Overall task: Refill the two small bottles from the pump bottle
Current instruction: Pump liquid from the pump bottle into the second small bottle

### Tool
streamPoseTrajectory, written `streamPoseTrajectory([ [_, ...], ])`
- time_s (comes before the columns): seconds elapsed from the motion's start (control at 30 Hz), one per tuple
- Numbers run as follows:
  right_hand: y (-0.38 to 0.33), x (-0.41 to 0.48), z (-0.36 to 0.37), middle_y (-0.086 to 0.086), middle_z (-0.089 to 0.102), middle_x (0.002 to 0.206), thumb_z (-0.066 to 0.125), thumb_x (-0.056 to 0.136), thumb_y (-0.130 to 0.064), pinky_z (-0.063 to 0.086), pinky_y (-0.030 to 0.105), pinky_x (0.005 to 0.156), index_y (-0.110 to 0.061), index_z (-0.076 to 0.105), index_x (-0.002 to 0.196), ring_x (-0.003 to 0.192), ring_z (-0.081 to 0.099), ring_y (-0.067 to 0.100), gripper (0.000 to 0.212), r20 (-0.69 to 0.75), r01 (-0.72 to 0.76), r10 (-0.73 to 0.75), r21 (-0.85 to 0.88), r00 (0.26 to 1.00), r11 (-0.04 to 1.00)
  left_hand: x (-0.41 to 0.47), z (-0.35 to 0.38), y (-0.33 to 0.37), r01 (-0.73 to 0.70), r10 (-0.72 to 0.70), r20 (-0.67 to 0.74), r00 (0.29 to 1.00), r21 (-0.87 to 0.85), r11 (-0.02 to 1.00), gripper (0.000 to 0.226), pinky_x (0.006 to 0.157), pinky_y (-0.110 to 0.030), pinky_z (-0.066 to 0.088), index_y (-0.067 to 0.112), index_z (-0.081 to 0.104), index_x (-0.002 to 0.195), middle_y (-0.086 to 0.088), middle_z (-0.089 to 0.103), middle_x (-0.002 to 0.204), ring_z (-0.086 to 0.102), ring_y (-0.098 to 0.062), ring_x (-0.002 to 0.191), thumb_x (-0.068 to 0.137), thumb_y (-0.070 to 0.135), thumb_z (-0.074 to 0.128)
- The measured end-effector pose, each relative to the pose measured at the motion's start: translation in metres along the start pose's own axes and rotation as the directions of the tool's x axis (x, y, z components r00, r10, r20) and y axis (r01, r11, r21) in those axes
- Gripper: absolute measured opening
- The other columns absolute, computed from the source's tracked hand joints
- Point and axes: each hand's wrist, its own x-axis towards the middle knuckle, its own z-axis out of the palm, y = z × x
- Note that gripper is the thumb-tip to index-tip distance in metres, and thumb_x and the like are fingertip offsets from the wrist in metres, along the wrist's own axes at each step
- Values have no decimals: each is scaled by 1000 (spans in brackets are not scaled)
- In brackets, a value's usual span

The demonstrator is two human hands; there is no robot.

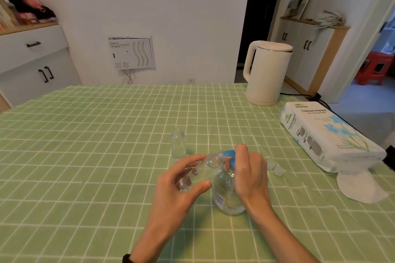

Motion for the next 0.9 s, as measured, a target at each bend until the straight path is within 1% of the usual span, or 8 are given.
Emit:
streamPoseTrajectory([
  [0.17,0,-3,1,-21,48,41,24,91,-60,37,34,63,-32,55,41,43,44,6,65,4,-46,46,8,999,999,-1,0,0,-6,6,-2,1000,-12,1000,51,99,-49,61,47,76,117,16,80,120,75,-10,113,75,19,86],
  [0.3,0,-3,2,-19,51,42,19,91,-70,42,37,67,-31,56,41,48,44,10,74,-1,-77,77,-11,997,997,-1,-1,1,-7,7,1,1000,-11,1000,52,98,-48,62,49,76,116,17,80,119,75,-10,112,75,19,86],
  [0.4,0,-3,1,-19,55,45,21,89,-69,41,35,66,-29,56,43,46,47,7,70,-1,-74,74,1,997,997,-1,-1,0,-7,7,3,1000,-17,1000,51,98,-47,62,48,76,116,17,79,120,75,-9,112,75,19,86],
  [0.5,-1,-2,0,-17,61,49,25,87,-60,40,36,63,-31,57,44,48,51,6,61,0,-51,51,14,999,999,-1,-1,0,-11,11,8,1000,-7,1000,51,98,-45,62,47,76,117,18,79,120,74,-8,113,75,20,86],
  [0.63,-1,-1,0,-22,52,42,31,89,-40,34,33,60,-38,57,41,45,49,1,55,3,9,-9,-4,1000,1000,0,-1,-2,-6,6,7,1000,2,1000,51,102,-48,60,46,76,117,16,79,121,74,-12,115,74,22,87],
  [0.73,-3,-2,0,-23,47,38,32,90,-33,29,31,57,-42,55,39,43,46,0,56,-1,44,-44,-27,999,999,0,0,-3,-5,5,11,1000,10,1000,51,102,-49,60,47,76,118,17,79,121,74,-10,115,74,23,87],
  [0.8,-2,-3,0,-22,46,38,31,90,-37,30,31,57,-41,55,40,42,44,2,56,-1,38,-38,-21,999,999,0,0,-3,-1,1,9,1000,12,1000,51,102,-50,59,48,75,118,17,79,121,74,-9,115,74,24,87],
  [0.9,-2,-4,1,-19,50,41,25,90,-59,38,35,63,-33,55,42,45,42,7,63,6,-34,34,-1,999,999,1,1,-4,3,-3,6,1000,7,1000,51,103,-51,59,48,76,118,17,79,121,74,-11,116,73,26,87],
])
